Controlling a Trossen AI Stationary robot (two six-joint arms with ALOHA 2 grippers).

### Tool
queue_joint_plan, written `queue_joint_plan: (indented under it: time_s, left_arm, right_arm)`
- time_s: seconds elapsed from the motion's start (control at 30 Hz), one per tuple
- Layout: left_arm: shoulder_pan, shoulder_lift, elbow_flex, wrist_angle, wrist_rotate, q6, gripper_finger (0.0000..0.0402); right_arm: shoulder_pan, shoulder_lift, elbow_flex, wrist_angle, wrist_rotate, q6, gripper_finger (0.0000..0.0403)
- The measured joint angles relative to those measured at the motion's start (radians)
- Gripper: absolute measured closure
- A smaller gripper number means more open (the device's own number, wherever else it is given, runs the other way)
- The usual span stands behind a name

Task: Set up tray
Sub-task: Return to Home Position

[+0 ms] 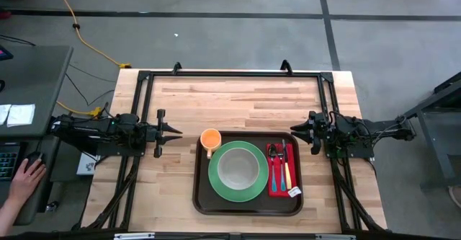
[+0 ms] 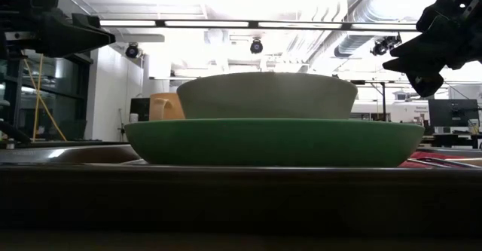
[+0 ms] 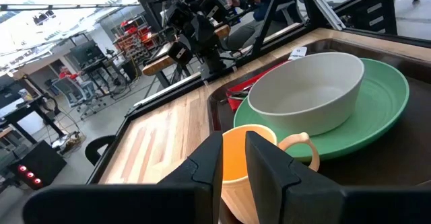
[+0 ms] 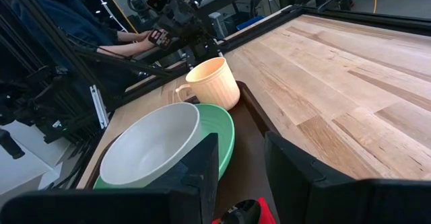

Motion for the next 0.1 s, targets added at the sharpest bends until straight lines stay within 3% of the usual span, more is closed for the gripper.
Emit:
queue_joint_plan:
  time_s: [0.1]
  left_arm:
    - [0.0, 0.0, 0.0, 0.0, 0.0, 0.0, 0.0305]
  right_arm:
    - [0.0, 0.0, 0.0, 0.0, 0.0, -0.001, 0.0304]
